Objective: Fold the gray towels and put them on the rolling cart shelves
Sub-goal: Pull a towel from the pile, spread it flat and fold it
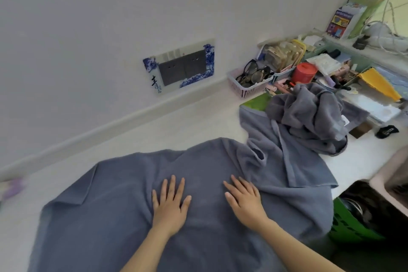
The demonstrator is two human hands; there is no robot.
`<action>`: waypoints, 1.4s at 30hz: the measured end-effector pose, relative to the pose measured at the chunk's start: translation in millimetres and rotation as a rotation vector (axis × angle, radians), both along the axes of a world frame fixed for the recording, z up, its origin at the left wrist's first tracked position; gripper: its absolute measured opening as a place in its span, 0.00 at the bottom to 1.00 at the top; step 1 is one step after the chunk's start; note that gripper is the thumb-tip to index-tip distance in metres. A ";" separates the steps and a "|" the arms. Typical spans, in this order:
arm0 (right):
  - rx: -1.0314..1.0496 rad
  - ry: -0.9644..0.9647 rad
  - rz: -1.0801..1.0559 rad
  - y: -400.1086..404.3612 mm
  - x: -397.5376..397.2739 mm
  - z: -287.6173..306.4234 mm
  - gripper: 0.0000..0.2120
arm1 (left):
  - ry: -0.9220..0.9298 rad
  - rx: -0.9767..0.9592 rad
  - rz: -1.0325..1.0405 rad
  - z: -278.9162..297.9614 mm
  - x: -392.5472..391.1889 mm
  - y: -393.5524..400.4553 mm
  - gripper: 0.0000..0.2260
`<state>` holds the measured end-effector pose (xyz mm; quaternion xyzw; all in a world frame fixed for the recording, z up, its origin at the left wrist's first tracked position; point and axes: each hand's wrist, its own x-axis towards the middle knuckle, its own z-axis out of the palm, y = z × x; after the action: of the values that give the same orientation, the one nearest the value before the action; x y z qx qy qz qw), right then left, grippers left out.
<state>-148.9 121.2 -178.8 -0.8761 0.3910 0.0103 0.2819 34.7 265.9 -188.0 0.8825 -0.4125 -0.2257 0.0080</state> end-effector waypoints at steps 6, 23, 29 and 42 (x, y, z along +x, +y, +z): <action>-0.003 0.116 0.181 63.4 56.0 4.9 0.57 | -0.011 -0.022 0.161 1.8 25.2 86.2 0.45; -0.205 0.099 0.345 206.6 165.9 8.2 0.38 | 0.070 -0.408 0.333 12.8 78.0 257.7 0.23; -0.121 0.121 0.636 253.3 185.4 -7.6 0.50 | -0.145 -0.372 0.659 9.7 93.2 321.6 0.35; -0.287 0.238 0.493 280.5 198.3 -17.7 0.32 | -0.036 0.026 1.008 3.7 101.0 398.8 0.31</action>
<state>49.3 401.7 -196.5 -0.9681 0.1944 0.1256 0.0965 135.6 664.7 -184.3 0.9758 0.0677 -0.1834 0.0978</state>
